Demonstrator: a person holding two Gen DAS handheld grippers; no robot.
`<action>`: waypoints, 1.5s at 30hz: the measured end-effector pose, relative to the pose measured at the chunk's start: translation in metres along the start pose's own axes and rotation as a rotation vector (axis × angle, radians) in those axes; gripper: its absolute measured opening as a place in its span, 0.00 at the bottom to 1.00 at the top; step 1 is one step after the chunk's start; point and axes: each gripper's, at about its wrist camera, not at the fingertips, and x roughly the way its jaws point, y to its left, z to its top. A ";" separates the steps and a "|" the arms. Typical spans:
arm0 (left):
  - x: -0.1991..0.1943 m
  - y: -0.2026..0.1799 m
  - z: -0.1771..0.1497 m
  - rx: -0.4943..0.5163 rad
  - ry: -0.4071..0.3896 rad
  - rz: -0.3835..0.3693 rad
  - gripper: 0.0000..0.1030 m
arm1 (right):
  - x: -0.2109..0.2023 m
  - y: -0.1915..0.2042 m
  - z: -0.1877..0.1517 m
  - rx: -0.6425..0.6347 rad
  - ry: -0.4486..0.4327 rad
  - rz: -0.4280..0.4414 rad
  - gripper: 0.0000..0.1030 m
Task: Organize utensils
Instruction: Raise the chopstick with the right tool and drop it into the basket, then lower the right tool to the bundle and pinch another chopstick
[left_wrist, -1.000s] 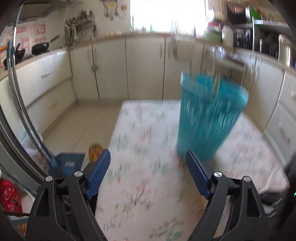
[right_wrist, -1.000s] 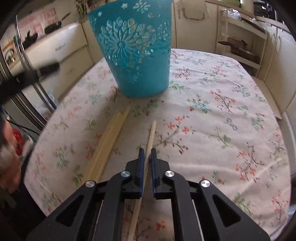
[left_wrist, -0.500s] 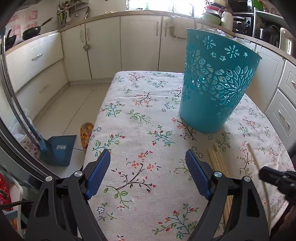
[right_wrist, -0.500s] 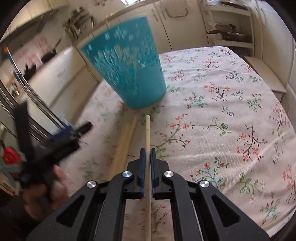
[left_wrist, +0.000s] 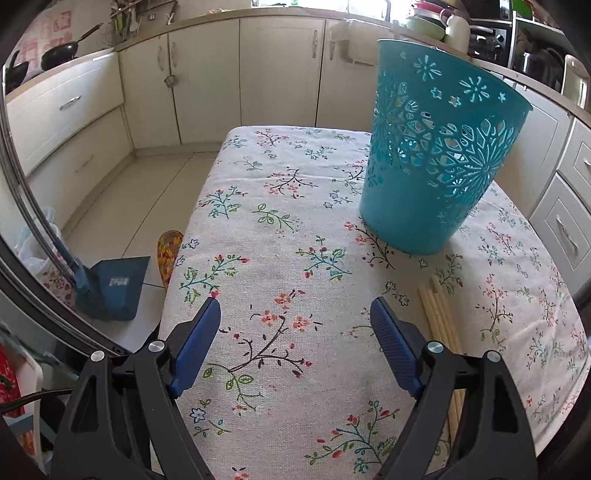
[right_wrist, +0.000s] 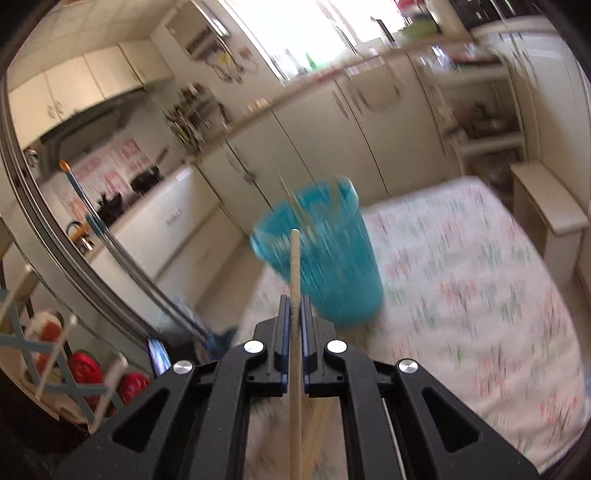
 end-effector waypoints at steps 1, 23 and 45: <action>0.000 0.000 0.000 0.001 0.002 -0.001 0.77 | 0.001 0.005 0.009 -0.010 -0.019 0.006 0.06; 0.010 0.006 0.002 -0.033 0.040 -0.037 0.77 | 0.120 0.009 0.087 -0.083 -0.159 -0.213 0.07; 0.008 0.004 0.000 -0.033 0.030 -0.006 0.77 | 0.096 -0.018 -0.101 -0.090 0.274 -0.248 0.13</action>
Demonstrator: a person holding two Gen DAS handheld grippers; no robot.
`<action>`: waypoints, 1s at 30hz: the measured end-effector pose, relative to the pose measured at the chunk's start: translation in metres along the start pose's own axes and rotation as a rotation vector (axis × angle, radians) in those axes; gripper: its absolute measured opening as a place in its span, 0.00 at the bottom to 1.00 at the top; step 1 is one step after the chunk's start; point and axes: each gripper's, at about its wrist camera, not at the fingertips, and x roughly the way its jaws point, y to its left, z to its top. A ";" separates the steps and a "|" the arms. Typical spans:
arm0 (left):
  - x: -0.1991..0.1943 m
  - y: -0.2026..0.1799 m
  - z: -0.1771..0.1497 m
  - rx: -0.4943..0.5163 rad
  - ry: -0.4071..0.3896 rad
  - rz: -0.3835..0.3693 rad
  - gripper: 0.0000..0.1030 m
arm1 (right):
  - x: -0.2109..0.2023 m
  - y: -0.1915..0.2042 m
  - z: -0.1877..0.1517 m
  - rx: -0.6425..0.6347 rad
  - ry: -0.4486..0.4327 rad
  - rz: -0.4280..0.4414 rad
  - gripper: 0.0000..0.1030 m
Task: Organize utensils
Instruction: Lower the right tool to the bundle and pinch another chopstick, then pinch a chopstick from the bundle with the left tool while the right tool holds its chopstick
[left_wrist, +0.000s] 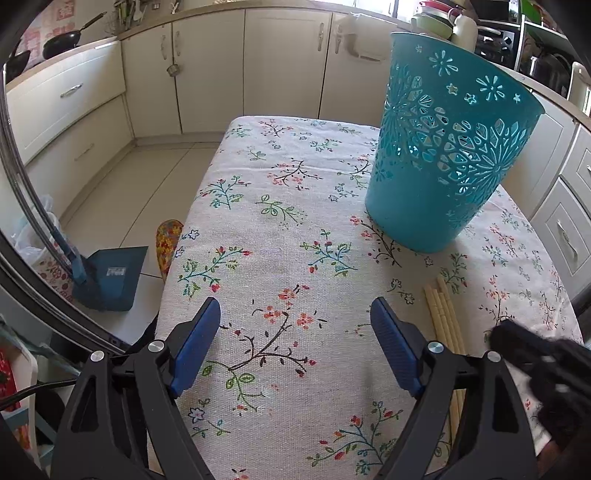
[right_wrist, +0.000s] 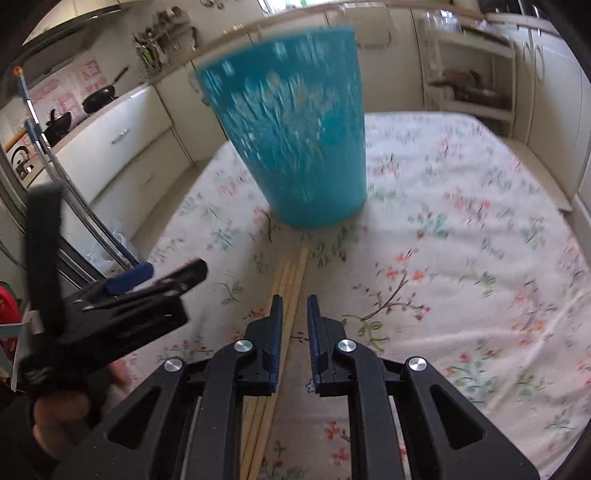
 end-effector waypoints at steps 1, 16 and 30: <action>0.000 0.000 0.000 -0.001 0.001 0.000 0.77 | 0.004 0.001 0.001 0.001 0.004 -0.004 0.13; 0.001 0.003 0.001 -0.014 0.004 -0.014 0.77 | 0.024 0.007 0.003 -0.062 0.023 -0.063 0.13; 0.001 -0.001 0.000 0.008 0.000 -0.002 0.77 | -0.004 -0.030 -0.017 -0.062 0.026 -0.106 0.06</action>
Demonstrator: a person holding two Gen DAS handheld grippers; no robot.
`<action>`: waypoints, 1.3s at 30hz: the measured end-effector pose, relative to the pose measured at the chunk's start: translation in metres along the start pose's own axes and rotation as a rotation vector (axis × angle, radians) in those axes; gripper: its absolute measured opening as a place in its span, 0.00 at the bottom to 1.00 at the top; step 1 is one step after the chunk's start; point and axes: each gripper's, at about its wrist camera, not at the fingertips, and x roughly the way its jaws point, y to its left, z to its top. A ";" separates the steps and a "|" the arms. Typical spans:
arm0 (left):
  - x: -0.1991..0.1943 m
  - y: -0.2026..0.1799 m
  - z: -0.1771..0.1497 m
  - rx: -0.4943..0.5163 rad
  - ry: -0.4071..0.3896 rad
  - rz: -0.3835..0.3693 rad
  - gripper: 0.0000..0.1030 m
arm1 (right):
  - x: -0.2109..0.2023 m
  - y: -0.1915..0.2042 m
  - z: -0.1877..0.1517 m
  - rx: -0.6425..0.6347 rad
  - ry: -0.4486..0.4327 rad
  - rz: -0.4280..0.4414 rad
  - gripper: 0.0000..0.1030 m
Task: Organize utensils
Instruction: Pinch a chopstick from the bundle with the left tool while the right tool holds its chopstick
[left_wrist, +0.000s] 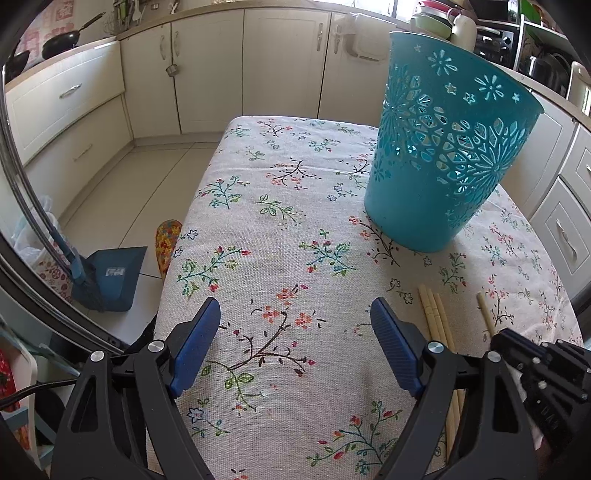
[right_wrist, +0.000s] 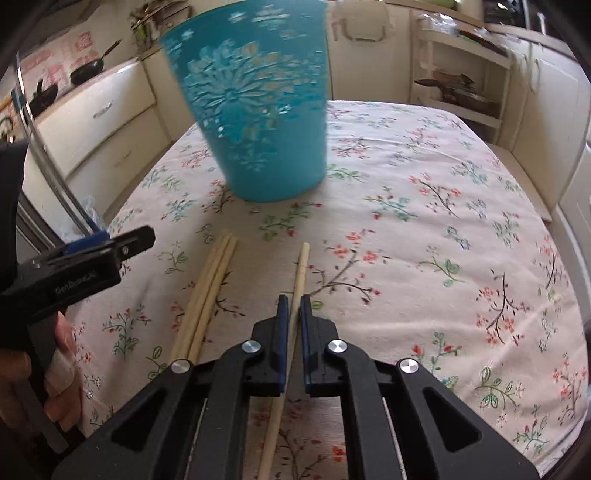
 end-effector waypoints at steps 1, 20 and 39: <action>0.000 -0.001 0.000 0.006 0.001 0.003 0.77 | 0.000 -0.001 0.000 0.007 -0.002 0.005 0.06; -0.007 -0.028 -0.010 0.101 0.022 0.047 0.77 | 0.004 -0.012 0.005 0.057 -0.021 0.077 0.06; -0.005 -0.057 -0.023 0.150 0.082 0.061 0.77 | 0.004 -0.021 0.008 0.112 0.001 0.131 0.06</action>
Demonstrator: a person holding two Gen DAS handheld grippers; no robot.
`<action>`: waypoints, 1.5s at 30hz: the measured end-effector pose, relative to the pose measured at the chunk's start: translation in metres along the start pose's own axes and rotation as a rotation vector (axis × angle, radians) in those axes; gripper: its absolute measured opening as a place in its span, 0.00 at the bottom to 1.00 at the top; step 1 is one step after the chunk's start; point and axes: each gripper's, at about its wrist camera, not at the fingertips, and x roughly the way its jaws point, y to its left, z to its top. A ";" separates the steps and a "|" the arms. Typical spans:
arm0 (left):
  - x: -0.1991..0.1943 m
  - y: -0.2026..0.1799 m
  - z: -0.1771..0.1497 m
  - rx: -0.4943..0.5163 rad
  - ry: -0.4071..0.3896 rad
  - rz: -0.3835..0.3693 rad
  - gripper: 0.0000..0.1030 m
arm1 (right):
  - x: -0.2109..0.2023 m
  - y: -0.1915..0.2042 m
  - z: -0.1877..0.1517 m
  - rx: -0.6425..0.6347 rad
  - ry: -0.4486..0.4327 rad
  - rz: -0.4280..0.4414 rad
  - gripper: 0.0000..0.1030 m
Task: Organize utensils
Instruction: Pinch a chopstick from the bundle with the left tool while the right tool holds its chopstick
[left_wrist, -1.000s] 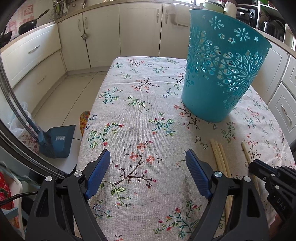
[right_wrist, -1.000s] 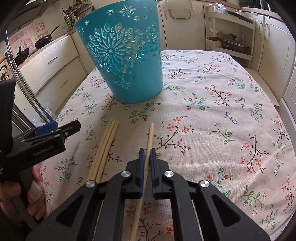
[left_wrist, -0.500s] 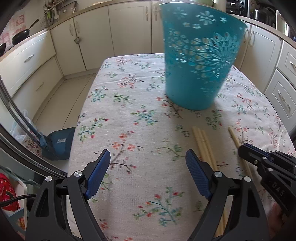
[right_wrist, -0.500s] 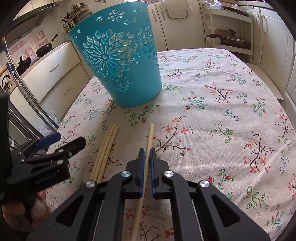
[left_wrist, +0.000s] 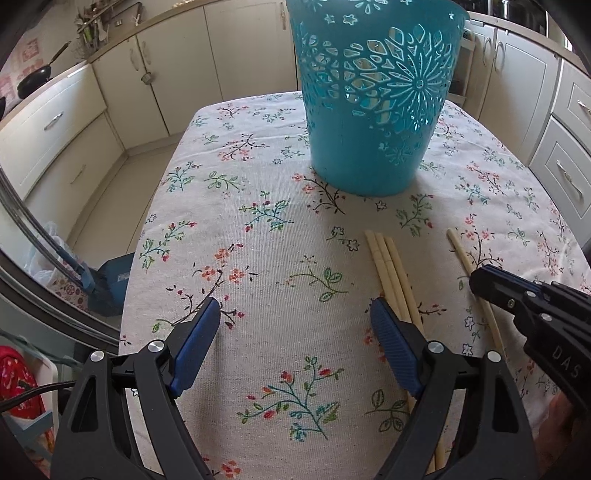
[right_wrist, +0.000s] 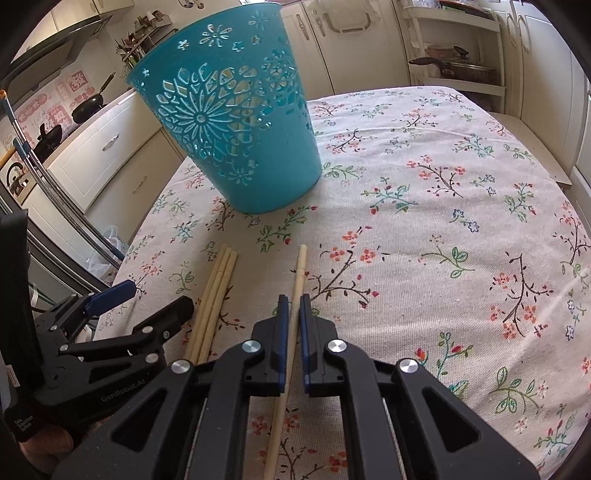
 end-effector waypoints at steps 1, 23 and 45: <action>0.000 0.000 0.000 0.000 0.001 0.000 0.77 | 0.000 0.000 0.000 0.001 0.001 0.001 0.06; -0.006 0.003 0.005 -0.039 0.008 -0.047 0.77 | -0.001 -0.001 0.000 0.007 0.004 0.009 0.06; 0.005 -0.014 0.007 0.012 0.029 -0.064 0.59 | -0.001 -0.002 0.000 0.006 0.001 0.011 0.06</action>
